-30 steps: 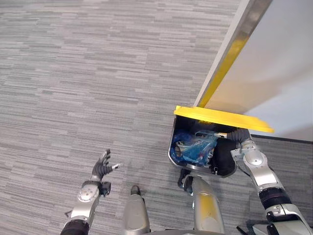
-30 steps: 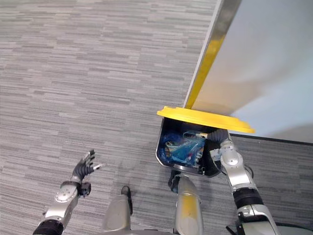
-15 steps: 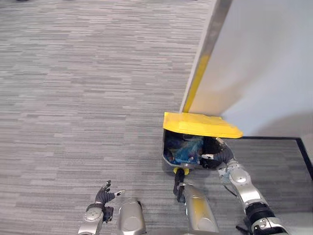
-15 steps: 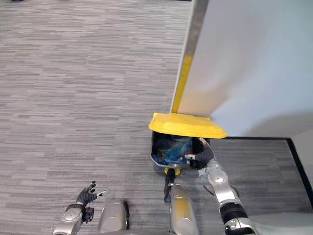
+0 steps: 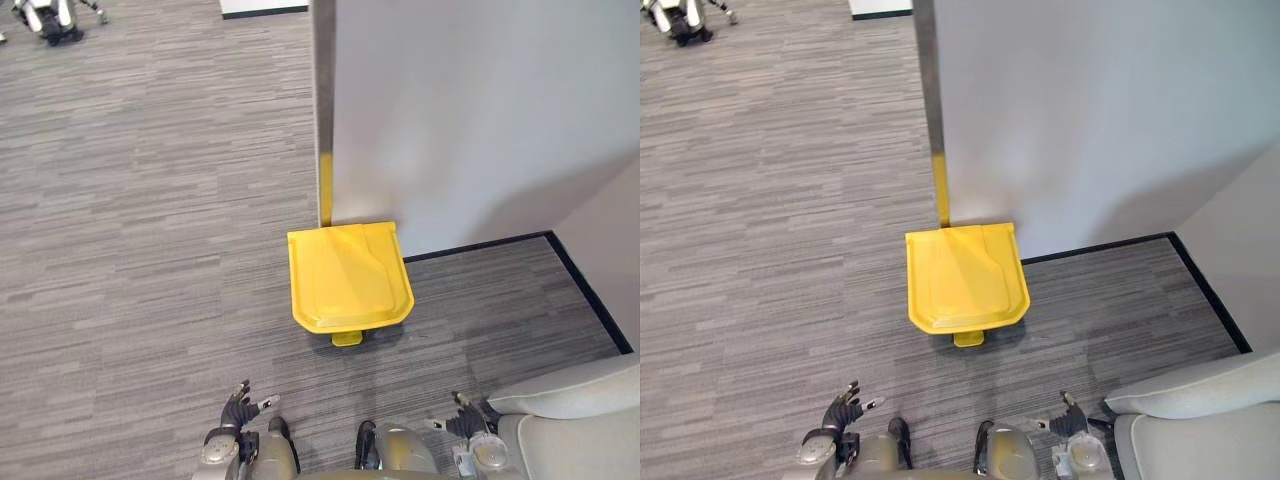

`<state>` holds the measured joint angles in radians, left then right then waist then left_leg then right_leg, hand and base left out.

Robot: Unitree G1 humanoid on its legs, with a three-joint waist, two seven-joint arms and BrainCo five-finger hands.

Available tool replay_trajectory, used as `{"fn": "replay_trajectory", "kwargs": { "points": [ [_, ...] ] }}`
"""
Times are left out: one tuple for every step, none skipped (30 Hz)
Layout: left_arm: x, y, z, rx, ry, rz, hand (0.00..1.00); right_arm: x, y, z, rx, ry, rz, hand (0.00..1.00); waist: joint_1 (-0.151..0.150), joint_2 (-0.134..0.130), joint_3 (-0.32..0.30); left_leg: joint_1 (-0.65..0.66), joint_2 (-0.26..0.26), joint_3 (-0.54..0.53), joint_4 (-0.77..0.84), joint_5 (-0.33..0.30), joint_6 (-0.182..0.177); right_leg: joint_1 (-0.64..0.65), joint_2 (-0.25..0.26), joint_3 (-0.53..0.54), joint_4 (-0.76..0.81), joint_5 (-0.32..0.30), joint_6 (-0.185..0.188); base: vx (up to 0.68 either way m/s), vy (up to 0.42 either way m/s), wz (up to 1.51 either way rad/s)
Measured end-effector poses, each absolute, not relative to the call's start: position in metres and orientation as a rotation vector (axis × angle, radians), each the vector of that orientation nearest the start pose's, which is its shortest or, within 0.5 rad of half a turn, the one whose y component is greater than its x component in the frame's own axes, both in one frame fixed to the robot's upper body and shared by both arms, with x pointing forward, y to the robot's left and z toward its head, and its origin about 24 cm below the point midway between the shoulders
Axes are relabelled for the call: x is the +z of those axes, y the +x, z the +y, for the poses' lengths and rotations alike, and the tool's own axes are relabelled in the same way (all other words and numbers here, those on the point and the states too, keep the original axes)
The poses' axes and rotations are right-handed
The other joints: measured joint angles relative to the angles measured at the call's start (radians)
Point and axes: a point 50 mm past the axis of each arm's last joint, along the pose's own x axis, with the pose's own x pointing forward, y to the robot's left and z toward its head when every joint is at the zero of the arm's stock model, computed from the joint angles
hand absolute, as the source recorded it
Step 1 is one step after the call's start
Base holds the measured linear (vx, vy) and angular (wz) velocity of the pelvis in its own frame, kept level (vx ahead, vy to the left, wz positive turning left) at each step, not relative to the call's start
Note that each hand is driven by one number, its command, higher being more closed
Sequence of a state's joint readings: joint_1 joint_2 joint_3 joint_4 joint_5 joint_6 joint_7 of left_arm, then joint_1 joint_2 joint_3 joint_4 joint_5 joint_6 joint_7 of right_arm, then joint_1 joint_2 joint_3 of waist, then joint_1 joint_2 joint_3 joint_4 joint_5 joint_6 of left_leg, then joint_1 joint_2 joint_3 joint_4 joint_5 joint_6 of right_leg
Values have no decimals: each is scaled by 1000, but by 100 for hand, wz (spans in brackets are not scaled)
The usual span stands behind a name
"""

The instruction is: Gather rubbish on tea table into small bin, then transfer packed bag to large trash can.

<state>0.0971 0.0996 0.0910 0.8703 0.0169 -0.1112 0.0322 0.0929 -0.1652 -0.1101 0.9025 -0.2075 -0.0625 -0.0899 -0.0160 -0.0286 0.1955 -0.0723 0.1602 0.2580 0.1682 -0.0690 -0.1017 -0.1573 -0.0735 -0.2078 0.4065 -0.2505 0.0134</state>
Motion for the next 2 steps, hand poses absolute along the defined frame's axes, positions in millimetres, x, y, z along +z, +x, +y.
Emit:
{"fn": "replay_trajectory", "kwargs": {
  "points": [
    [-137, 131, 206, 176, 95, 859, 0, -138, 120, -235, -183, -326, 941, 0, -1, 0, -1, 16, -4, 3, -38, 21, -3, 6, 2, -2, -11, 11, -8, 39, -36, 1],
    [-137, 130, 207, 180, 100, 863, 0, -139, 119, -236, -187, -324, 947, 0, -1, 0, -1, 21, -4, 3, -47, 28, -2, 10, 3, -4, -16, 13, -8, 12, -11, 4]
  ]
}}
